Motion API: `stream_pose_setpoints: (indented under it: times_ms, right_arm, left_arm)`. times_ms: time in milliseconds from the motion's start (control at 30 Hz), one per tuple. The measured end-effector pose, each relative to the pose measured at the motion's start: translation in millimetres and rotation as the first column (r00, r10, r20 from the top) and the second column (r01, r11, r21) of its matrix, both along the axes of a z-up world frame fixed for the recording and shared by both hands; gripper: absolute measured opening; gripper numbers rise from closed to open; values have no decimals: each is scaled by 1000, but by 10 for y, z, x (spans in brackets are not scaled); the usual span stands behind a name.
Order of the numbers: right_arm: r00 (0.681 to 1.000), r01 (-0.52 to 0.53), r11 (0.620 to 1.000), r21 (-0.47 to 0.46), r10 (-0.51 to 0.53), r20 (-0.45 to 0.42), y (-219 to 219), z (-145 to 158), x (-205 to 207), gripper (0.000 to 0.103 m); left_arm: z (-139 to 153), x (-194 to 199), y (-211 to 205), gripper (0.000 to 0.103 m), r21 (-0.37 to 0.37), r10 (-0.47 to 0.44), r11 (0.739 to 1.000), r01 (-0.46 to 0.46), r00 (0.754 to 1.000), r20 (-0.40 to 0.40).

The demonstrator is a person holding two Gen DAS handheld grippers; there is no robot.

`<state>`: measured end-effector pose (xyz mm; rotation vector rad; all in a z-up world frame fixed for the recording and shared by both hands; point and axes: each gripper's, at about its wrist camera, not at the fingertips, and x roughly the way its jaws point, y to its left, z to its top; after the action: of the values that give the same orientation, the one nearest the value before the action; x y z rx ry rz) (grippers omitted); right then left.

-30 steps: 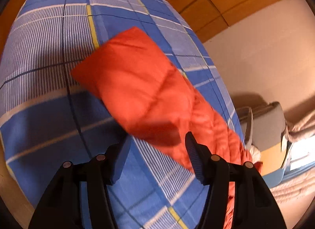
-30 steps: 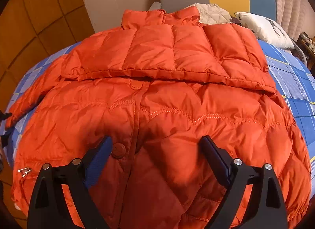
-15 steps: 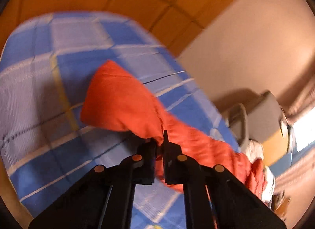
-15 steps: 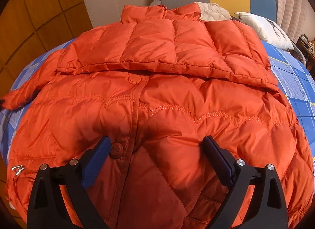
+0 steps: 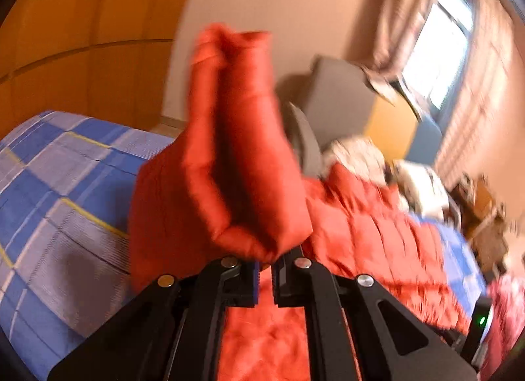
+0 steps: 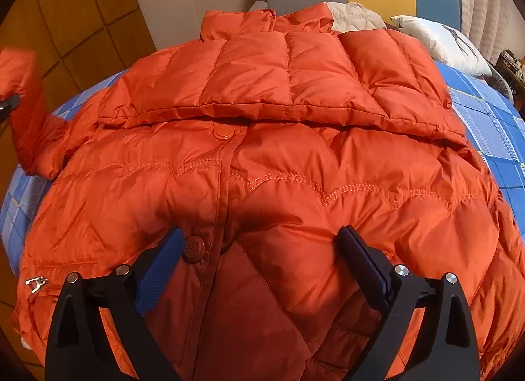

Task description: Fold large clothes

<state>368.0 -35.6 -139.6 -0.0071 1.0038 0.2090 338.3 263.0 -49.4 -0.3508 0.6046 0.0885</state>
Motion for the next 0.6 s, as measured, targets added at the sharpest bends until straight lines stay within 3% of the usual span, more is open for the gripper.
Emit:
stream_pose_setpoints:
  times_ms: [100, 300, 433, 533, 600]
  right_arm:
    - [1000, -4, 1000, 13, 4, -3, -20, 1, -2, 95]
    - [1000, -16, 998, 53, 17, -20, -64, 64, -5, 95]
    - [1000, 1, 978, 210, 5, -31, -227, 257, 38, 94]
    - [1000, 0, 940, 341, 10, -30, -257, 436, 147, 93]
    - [999, -8, 910, 414, 26, -38, -204, 513, 241, 89]
  left_arm:
    - [-143, 131, -331, 4, 30, -80, 996, 81, 996, -45]
    - [-462, 132, -747, 5, 62, -151, 985, 161, 977, -150]
    - [-559, 140, -833, 10, 71, -180, 978, 195, 967, -178]
    - [-564, 105, -813, 14, 52, -191, 978, 203, 965, -178]
    - [-575, 131, -856, 26, 38, -203, 976, 212, 963, -178]
